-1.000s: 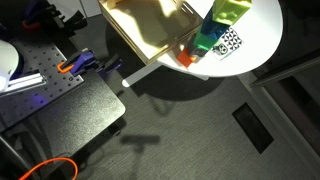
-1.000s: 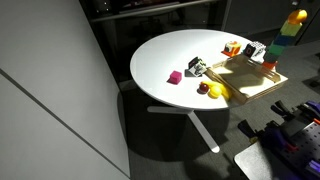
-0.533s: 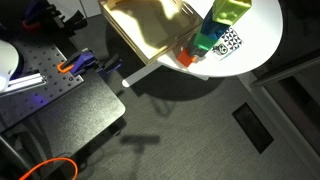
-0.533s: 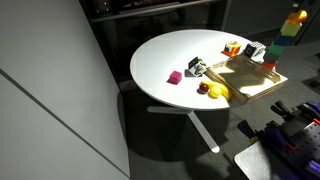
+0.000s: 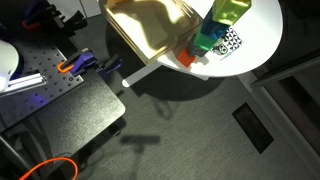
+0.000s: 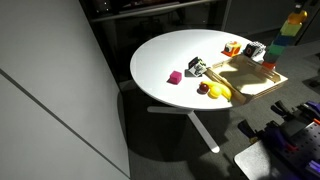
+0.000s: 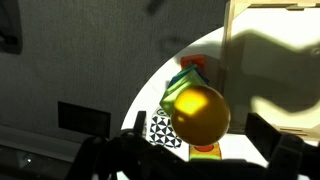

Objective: Take the orange off of the stack of blocks

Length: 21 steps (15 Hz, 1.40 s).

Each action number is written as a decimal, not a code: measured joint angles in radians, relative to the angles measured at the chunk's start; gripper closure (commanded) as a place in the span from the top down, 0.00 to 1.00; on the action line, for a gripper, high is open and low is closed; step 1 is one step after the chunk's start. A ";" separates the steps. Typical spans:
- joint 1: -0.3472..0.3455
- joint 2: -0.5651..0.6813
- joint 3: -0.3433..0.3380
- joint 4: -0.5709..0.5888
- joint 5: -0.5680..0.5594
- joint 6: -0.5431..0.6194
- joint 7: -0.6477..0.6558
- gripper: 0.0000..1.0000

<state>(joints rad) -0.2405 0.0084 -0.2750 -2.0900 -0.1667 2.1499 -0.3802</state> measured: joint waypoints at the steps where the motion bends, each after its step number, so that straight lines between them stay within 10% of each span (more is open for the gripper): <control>1: -0.001 0.005 0.000 0.003 0.000 0.000 -0.003 1.00; 7: -0.001 0.039 0.000 0.021 0.000 0.000 -0.017 1.00; 14: -0.004 0.056 0.000 0.023 0.000 -0.006 -0.019 0.36; 21: -0.007 0.057 0.000 0.038 0.000 -0.045 -0.019 0.35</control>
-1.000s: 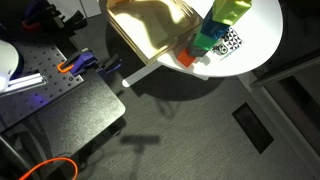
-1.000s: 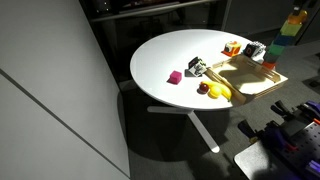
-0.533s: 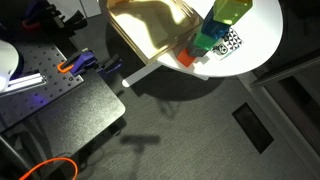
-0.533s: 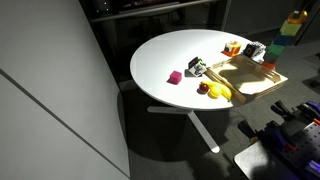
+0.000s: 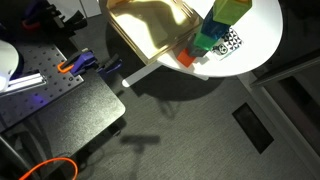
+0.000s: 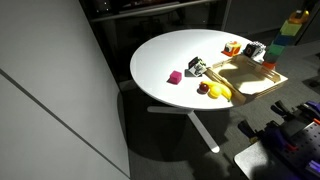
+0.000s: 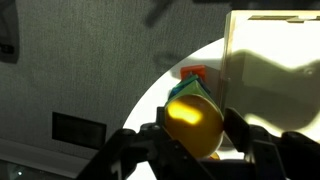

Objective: Take the orange off of the stack of blocks

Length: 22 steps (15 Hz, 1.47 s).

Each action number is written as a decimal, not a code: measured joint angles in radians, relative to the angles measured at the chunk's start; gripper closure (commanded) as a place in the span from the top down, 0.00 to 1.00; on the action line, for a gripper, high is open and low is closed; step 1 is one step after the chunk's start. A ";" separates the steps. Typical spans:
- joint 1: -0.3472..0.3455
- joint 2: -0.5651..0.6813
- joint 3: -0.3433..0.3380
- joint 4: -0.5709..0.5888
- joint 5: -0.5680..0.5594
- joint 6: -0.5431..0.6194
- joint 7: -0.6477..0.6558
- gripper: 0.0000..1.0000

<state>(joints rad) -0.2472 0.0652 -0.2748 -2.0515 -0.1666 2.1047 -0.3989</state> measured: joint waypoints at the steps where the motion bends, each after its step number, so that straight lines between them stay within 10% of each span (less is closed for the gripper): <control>1: 0.000 0.000 0.000 0.004 0.000 -0.007 0.000 0.35; 20: 0.058 0.014 0.101 0.008 0.000 -0.039 0.000 0.35; 21: 0.063 0.014 0.104 0.003 0.000 -0.043 0.000 0.42; 22: 0.066 0.014 0.108 -0.001 0.000 -0.049 0.000 0.85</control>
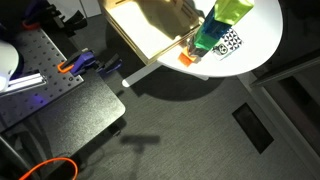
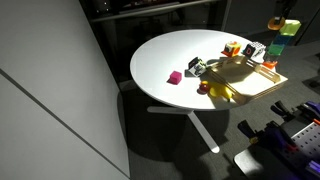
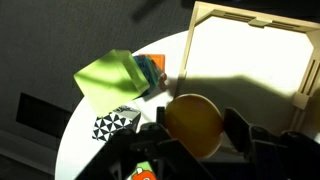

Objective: Take the orange off of the stack of blocks

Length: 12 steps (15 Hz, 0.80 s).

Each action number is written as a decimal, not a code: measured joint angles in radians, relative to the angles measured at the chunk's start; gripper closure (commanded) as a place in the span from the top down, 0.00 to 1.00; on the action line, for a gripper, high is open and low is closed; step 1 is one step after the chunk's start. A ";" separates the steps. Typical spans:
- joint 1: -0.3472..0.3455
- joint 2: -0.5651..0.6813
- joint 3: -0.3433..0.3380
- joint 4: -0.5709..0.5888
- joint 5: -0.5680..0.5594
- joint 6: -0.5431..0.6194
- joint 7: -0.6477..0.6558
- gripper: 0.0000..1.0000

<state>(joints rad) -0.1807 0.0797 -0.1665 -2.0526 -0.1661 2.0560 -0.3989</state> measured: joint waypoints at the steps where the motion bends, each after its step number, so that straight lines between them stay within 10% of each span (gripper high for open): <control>1: 0.003 0.000 0.004 -0.004 0.000 -0.007 0.000 0.84; 4: 0.009 0.000 0.009 -0.015 0.000 -0.021 0.000 1.00; 12: 0.010 -0.018 0.007 -0.019 0.000 -0.073 0.013 1.00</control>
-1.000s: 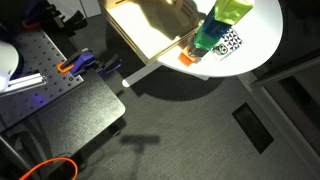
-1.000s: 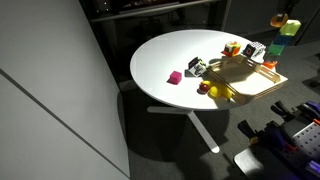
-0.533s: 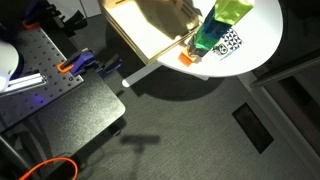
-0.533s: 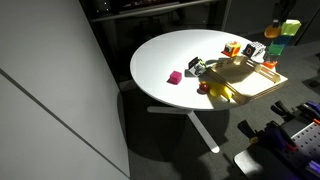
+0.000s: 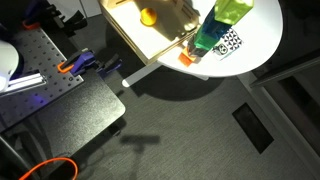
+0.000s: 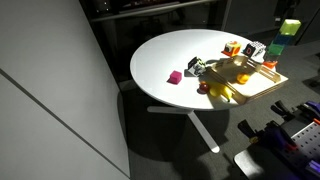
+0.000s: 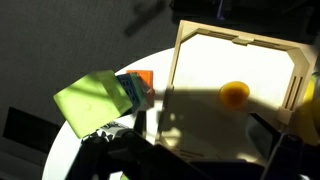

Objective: Take the orange off of the stack of blocks

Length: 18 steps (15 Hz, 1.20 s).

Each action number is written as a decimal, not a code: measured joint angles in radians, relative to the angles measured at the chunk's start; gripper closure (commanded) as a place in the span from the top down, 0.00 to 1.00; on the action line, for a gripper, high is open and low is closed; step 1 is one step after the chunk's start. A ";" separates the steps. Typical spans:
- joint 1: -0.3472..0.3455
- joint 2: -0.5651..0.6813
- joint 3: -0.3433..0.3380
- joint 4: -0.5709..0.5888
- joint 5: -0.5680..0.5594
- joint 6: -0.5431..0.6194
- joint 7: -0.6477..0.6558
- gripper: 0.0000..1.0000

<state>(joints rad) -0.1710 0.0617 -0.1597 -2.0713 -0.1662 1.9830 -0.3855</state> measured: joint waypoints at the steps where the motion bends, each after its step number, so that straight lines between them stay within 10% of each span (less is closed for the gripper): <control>1: 0.000 -0.006 -0.001 0.001 -0.001 -0.012 0.013 1.00; 18: 0.017 -0.156 0.004 0.007 -0.009 -0.065 0.291 1.00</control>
<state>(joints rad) -0.1543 -0.0947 -0.1558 -2.0645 -0.1752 1.9180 -0.0944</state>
